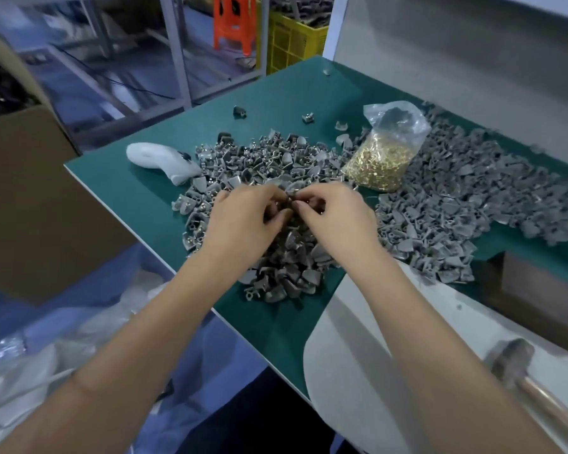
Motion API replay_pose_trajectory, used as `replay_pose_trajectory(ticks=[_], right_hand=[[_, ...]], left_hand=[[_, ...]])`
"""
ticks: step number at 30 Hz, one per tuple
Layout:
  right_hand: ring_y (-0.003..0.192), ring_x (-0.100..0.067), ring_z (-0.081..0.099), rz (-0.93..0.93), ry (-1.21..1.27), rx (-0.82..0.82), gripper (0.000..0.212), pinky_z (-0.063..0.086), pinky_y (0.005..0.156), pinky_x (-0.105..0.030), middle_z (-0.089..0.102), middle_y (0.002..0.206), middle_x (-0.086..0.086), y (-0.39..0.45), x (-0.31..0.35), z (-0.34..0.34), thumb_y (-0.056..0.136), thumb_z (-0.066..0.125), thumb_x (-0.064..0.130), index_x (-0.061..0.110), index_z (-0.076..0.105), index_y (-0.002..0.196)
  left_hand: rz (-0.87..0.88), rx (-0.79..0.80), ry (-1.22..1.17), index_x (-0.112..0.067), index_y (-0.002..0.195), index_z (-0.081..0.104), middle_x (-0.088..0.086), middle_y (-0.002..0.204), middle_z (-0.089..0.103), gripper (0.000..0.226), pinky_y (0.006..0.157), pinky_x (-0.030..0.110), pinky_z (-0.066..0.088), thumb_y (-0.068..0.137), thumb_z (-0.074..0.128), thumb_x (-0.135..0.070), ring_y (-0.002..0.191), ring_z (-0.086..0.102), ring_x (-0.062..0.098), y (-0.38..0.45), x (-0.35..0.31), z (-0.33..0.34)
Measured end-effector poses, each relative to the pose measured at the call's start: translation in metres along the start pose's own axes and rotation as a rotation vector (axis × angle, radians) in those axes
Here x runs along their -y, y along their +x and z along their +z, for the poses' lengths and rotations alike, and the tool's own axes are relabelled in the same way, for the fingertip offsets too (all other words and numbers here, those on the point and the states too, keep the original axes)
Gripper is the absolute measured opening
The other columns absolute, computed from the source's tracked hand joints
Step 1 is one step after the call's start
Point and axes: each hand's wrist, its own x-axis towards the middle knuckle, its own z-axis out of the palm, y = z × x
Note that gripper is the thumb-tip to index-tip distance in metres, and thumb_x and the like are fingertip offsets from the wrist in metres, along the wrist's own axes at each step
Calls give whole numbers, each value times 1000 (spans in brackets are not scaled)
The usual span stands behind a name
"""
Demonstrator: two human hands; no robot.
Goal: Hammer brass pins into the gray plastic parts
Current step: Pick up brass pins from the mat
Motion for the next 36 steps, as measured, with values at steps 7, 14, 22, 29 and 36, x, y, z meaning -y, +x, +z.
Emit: replay_pose_trajectory(ticks=[7,14,22,29,36], right_hand=[[90,-1,61,15,211,-83,16,56,80,-37,69,99,21,-27,-18,-22,100,61,39,40,73,109],[87,-4,67,61,224,-69,12,56,79,-41,73,94,21,-83,-70,-66,98,64,32,33,77,98],[81,-5,62,131,91,-19,10,55,80,-43,72,92,18,-148,-118,-99,96,69,26,31,77,97],[86,-6,64,29,119,130,14,54,72,-40,67,92,20,-184,-127,-106,86,77,42,34,78,97],[93,-4,63,-24,-10,82,8,53,70,-44,66,94,17,-193,-122,-98,90,74,47,42,77,96]], left_hand=[[30,-53,-137,-31,108,70,-19,88,65,16,83,42,53,98,61,-39,79,54,3,-20,-15,-15],[204,211,-277,-30,89,69,-14,77,59,8,67,32,46,96,64,-29,79,52,7,-62,-75,13],[160,314,-314,-38,92,67,-20,89,61,7,71,32,52,95,61,-34,84,57,-1,-74,-99,50],[205,332,-272,-38,92,66,-18,90,63,9,72,40,56,94,65,-30,81,60,3,-78,-107,64],[220,289,-291,-37,95,67,-18,92,64,7,71,29,48,97,63,-32,84,56,-1,-60,-119,73]])
